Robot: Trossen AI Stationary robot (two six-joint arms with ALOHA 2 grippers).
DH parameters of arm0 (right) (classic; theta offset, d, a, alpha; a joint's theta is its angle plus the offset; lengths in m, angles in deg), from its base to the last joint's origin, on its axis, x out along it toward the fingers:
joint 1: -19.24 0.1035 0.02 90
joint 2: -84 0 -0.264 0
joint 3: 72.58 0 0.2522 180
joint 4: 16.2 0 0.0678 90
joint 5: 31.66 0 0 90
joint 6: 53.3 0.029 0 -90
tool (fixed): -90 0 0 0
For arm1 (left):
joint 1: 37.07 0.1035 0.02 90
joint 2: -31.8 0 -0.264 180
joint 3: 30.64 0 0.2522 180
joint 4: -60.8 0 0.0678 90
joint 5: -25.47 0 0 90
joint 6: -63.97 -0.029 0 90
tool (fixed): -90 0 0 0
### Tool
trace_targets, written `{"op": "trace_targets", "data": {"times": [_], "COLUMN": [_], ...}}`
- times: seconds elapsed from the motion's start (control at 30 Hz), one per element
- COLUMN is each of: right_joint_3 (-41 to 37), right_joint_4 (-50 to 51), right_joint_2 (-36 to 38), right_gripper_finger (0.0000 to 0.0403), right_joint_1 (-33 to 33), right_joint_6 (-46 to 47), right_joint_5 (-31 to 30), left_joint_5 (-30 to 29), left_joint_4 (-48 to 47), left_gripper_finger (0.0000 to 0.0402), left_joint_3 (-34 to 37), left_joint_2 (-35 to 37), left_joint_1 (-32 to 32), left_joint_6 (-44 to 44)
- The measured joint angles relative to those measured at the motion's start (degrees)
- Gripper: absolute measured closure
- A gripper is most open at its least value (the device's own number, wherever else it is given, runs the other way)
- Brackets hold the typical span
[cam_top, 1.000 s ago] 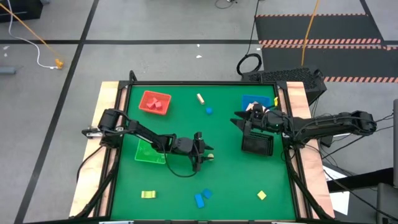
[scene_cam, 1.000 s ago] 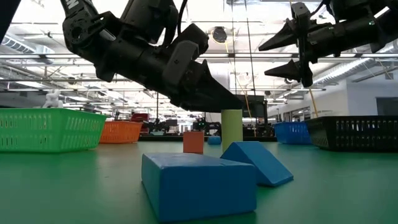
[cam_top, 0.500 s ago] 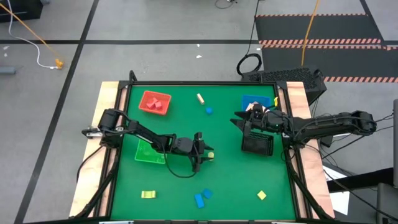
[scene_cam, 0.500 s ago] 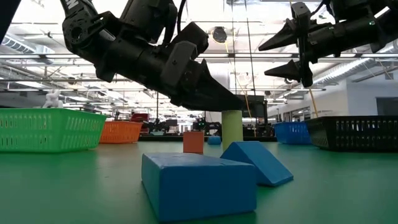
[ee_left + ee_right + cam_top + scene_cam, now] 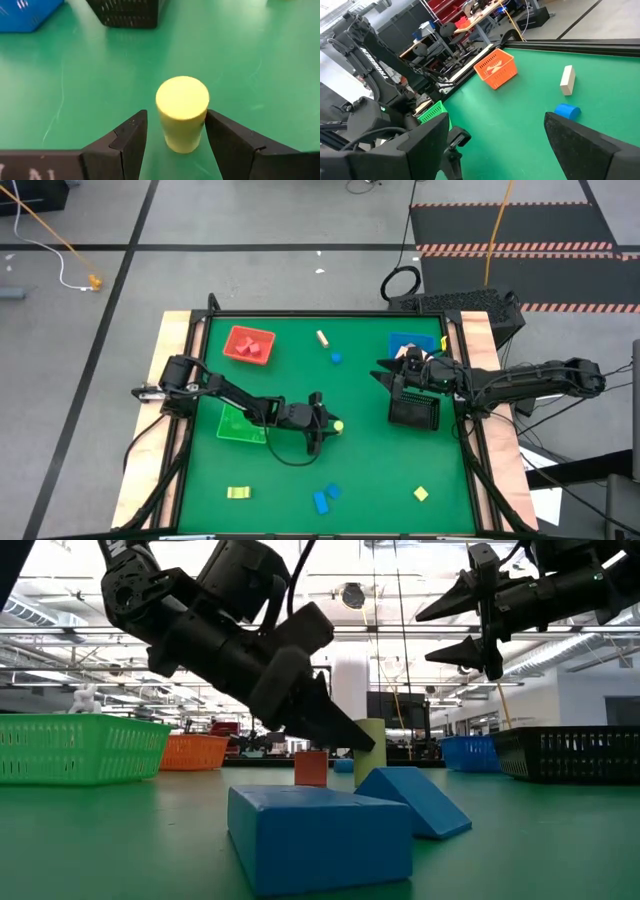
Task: Sort & place blocks by color
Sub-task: Put the middle green block into the green basket
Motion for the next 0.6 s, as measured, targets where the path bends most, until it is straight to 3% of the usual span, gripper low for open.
{"op": "trace_targets", "data": {"times": [0.33, 0.53, 0.6], "right_joint_3": [0.00, 0.00, 0.00], "right_joint_4": [-0.01, -0.02, 0.00], "right_joint_2": [0.00, 0.00, 0.00], "right_gripper_finger": [0.0083, 0.0083, 0.0083], "right_joint_1": [0.00, 0.00, 0.00], "right_joint_6": [0.00, 0.00, 0.00], "right_joint_5": [0.02, 0.04, 0.04], "left_joint_5": [-0.09, -0.11, -0.13], "left_joint_4": [3.36, 3.57, 3.61], "left_gripper_finger": [0.0205, 0.0273, 0.0274], "left_joint_3": [-0.01, -0.03, -0.03], "left_joint_2": [0.04, 0.04, 0.04], "left_joint_1": [-0.01, -0.10, -0.13], "left_joint_6": [-0.22, -1.55, -1.46]}}
